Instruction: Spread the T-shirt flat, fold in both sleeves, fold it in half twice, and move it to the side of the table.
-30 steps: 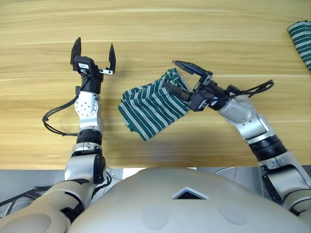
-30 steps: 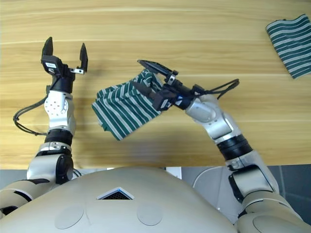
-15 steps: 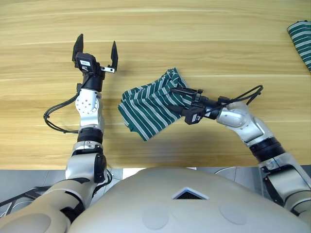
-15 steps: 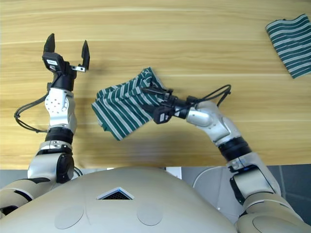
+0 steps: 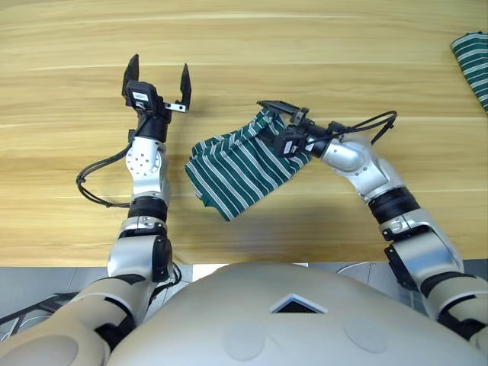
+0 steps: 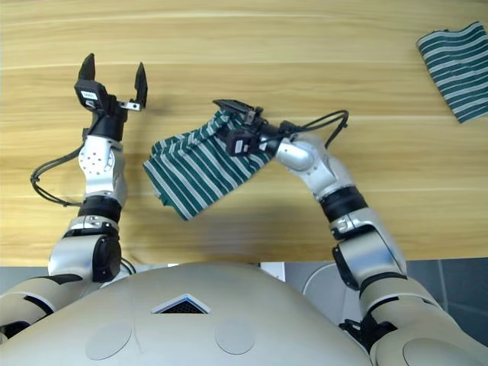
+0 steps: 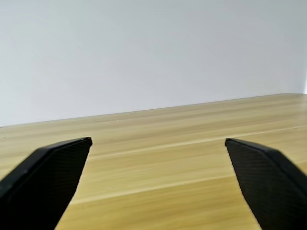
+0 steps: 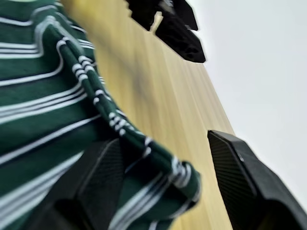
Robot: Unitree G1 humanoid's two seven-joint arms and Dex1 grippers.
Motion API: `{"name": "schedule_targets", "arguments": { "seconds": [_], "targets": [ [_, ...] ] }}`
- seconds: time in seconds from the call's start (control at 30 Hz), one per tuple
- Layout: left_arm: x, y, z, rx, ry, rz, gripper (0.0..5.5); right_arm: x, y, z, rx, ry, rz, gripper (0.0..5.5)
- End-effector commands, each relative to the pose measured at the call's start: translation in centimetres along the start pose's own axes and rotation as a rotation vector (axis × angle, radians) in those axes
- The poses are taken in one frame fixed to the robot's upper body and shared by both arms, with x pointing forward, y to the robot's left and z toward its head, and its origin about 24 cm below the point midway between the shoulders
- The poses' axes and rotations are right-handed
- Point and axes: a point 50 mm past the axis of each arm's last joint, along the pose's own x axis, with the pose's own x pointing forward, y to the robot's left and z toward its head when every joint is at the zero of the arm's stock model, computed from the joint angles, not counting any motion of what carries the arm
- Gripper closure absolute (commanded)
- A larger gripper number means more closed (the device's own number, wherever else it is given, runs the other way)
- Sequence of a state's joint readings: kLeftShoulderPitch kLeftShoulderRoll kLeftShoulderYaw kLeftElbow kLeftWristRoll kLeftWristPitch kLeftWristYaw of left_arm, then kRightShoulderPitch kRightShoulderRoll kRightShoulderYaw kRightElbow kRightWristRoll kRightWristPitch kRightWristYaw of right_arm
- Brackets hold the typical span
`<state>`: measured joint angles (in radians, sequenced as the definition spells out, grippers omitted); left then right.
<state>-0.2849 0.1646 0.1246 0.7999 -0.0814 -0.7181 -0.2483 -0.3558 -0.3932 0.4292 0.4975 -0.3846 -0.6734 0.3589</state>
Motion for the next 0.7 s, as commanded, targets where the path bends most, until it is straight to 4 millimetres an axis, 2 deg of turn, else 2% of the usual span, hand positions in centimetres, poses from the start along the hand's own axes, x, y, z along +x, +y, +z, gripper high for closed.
{"name": "schedule_targets", "arguments": {
  "seconds": [0.03,0.13,0.3,0.4,0.53,0.63,0.7],
  "targets": [
    [0.3,-0.2,0.0,-0.012,0.000,-0.006,0.35,0.3,-3.6,-1.6,0.064,0.070,-0.147,2.57],
    [0.2,-0.2,-0.1,-0.013,0.000,-0.007,0.35,0.6,-4.0,-3.0,0.086,0.153,-0.183,2.57],
    [0.5,-0.4,-0.1,-0.014,0.001,-0.017,0.35,1.3,-2.0,-5.7,0.101,0.351,-0.163,2.57],
    [0.7,-0.3,0.0,-0.009,-0.004,-0.012,0.35,1.4,-1.9,-6.2,0.067,0.389,-0.193,2.57],
    [0.9,-0.2,0.0,-0.010,-0.003,-0.001,0.35,0.2,-3.8,-3.6,0.034,0.159,-0.323,2.57],
    [1.0,0.3,0.0,-0.013,-0.001,0.019,0.35,-1.4,-5.6,-0.4,0.032,-0.013,-0.483,2.57],
    [1.0,1.2,0.3,-0.011,-0.017,0.064,0.35,-1.4,-3.9,2.1,0.097,-0.121,-0.416,2.57]
  ]
}}
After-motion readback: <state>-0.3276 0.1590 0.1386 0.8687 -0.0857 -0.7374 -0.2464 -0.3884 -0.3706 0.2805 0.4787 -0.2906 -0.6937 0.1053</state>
